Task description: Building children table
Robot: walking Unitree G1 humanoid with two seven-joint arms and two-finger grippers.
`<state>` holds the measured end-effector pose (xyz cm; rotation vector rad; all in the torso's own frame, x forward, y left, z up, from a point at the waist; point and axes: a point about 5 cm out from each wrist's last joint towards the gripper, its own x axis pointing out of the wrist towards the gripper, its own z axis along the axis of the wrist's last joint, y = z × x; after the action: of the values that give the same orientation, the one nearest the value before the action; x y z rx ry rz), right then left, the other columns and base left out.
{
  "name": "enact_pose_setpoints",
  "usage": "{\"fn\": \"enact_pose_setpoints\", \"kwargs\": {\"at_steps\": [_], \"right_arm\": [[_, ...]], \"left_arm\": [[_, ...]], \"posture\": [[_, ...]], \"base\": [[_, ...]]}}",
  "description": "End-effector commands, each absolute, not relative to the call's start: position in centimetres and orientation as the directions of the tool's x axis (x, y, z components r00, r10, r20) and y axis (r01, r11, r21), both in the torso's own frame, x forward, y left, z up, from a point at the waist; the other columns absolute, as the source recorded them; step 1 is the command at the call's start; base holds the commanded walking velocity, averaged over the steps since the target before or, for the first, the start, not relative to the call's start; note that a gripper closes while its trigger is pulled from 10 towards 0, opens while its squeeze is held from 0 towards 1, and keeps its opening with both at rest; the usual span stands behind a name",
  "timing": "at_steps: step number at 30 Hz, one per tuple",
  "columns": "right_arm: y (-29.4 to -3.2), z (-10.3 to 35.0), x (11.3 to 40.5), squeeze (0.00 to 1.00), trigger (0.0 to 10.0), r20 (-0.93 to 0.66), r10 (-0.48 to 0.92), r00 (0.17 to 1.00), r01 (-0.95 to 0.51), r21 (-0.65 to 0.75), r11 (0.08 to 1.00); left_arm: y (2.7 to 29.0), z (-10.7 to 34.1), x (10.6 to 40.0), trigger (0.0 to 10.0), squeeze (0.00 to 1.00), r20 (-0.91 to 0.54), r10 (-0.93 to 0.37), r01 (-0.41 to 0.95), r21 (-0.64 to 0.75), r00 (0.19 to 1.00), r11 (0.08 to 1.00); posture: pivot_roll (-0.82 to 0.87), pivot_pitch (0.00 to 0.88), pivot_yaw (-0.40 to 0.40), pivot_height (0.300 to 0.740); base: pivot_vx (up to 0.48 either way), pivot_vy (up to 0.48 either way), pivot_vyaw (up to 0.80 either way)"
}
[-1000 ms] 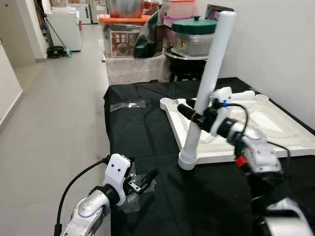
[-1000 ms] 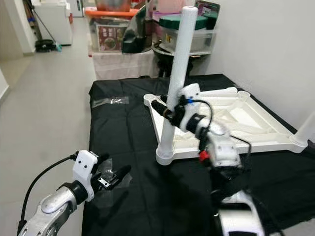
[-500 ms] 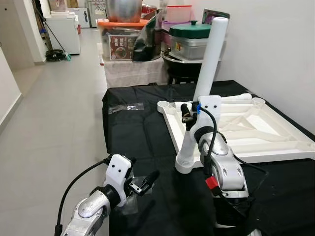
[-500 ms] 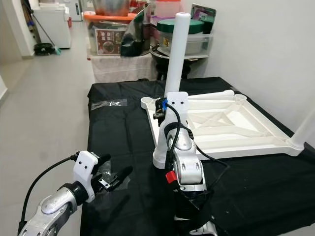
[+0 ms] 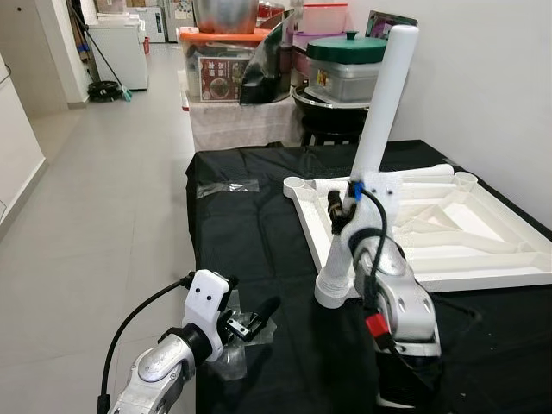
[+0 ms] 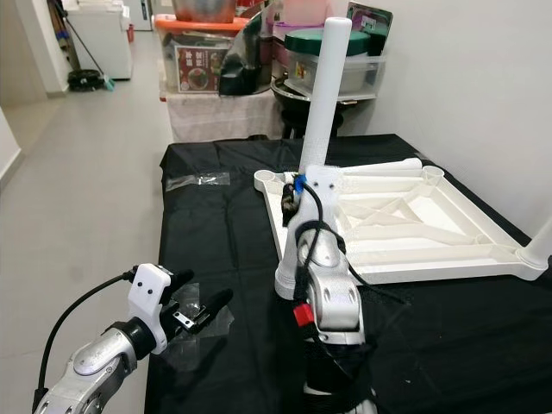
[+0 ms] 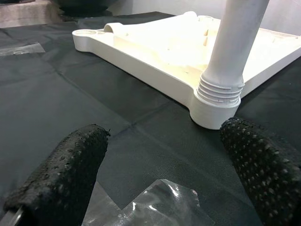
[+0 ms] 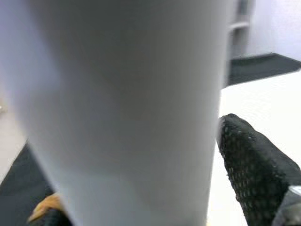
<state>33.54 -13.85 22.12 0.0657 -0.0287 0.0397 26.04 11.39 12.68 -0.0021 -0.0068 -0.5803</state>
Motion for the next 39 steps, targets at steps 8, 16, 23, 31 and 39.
{"fn": "enact_pose_setpoints", "kwargs": {"at_steps": [8, 16, 23, 31, 39], "right_arm": [[-16.6, 24.0, 33.4, 0.00, 10.0, 0.170, 0.572, 0.802, -0.574, -0.047, 0.818], [-18.5, 23.9, 34.6, 0.00, 10.0, 0.131, 0.693, 0.709, -0.698, -0.010, 0.716], [-18.1, 23.8, 35.7, 0.00, 0.0, 0.161, 0.719, 0.676, -0.730, 0.022, 0.683], [-18.4, 23.4, 35.8, 0.00, 0.0, 0.154, 0.723, 0.673, -0.733, 0.011, 0.680], [-19.8, 23.1, 37.3, 0.00, 0.0, 0.069, 0.297, 0.953, -0.290, -0.095, 0.952]], "left_arm": [[11.5, 12.6, 26.2, 10.0, 0.00, -0.001, -0.554, 0.554, -0.007, 0.833, 0.833], [11.6, 12.8, 26.4, 10.0, 0.00, 0.004, -0.552, 0.552, -0.002, 0.834, 0.834], [11.7, 12.6, 26.1, 10.0, 0.00, 0.001, -0.544, 0.544, -0.002, 0.839, 0.839], [11.8, 12.6, 26.0, 10.0, 0.00, 0.000, -0.541, 0.541, -0.001, 0.841, 0.841], [11.7, 12.6, 26.0, 10.0, 0.00, 0.001, -0.546, 0.546, -0.004, 0.838, 0.838]], "posture": [[0.07, 0.000, -0.054, 0.740], [0.07, 0.000, -0.061, 0.740], [0.10, 0.000, -0.077, 0.740], [0.09, 0.000, -0.072, 0.740], [0.08, 0.000, -0.069, 0.740]], "base": [[0.000, 0.000, 0.00], [0.000, 0.000, 0.00], [0.000, 0.000, 0.00], [0.000, 0.000, 0.00], [0.000, 0.000, 0.00]]}}
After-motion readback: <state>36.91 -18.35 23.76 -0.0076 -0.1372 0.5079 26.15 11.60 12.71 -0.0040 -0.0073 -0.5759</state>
